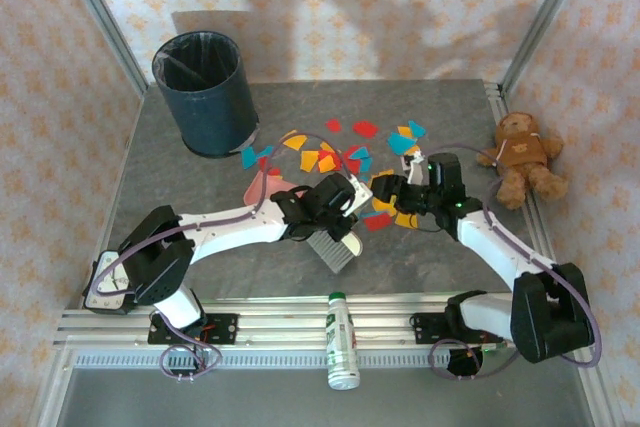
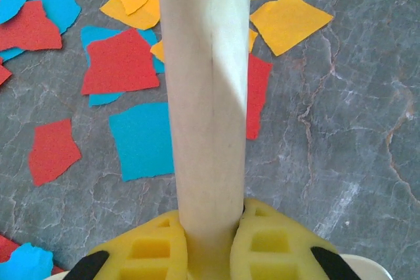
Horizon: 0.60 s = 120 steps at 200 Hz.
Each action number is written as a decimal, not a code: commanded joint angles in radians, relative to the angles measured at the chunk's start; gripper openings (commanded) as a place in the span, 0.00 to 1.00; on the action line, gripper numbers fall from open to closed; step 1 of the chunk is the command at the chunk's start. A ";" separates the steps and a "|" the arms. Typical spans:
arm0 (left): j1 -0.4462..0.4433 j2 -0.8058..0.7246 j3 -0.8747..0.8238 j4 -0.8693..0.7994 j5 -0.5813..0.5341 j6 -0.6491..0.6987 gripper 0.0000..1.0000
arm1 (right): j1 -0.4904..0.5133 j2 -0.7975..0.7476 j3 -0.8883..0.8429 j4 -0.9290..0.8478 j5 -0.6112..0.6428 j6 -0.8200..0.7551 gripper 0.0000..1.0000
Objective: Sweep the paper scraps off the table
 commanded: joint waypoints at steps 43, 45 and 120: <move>-0.006 -0.038 -0.005 0.049 0.025 -0.004 0.03 | 0.071 0.071 0.076 0.002 -0.034 -0.048 0.51; -0.005 -0.038 -0.005 0.049 0.025 -0.004 0.03 | 0.073 0.073 0.077 0.002 -0.034 -0.047 0.50; -0.006 -0.029 -0.005 0.045 0.006 -0.005 0.03 | 0.083 0.083 0.076 0.034 -0.039 -0.027 0.34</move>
